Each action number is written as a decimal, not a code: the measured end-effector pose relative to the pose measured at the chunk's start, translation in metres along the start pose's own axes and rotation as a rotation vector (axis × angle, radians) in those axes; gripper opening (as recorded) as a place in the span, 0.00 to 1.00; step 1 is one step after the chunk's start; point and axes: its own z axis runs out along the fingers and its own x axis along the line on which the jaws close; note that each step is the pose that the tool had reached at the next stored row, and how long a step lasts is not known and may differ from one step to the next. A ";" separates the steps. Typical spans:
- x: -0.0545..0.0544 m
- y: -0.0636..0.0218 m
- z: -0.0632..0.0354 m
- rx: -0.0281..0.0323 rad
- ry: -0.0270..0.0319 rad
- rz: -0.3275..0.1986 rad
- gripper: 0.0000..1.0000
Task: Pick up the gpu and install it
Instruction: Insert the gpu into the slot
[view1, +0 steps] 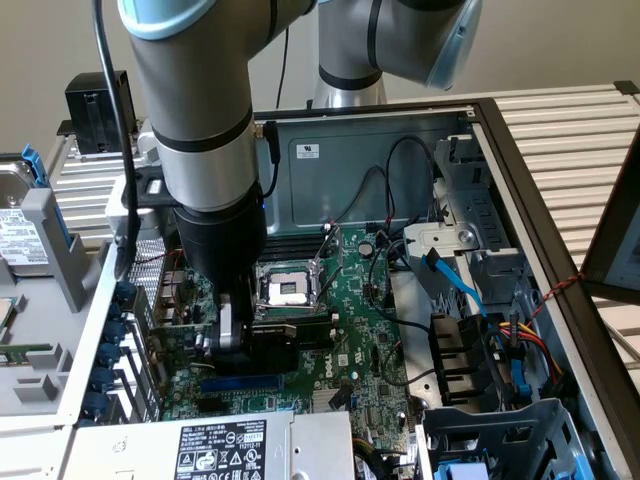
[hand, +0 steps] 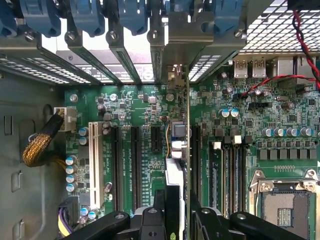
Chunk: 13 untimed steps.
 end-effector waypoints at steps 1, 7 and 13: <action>0.000 0.0001 0.0001 0.0001 -0.0001 -0.001 0.28; 0.000 0.0001 0.0013 -0.0001 -0.0002 -0.005 0.28; 0.000 0.0001 0.0022 -0.0003 -0.0001 -0.006 0.28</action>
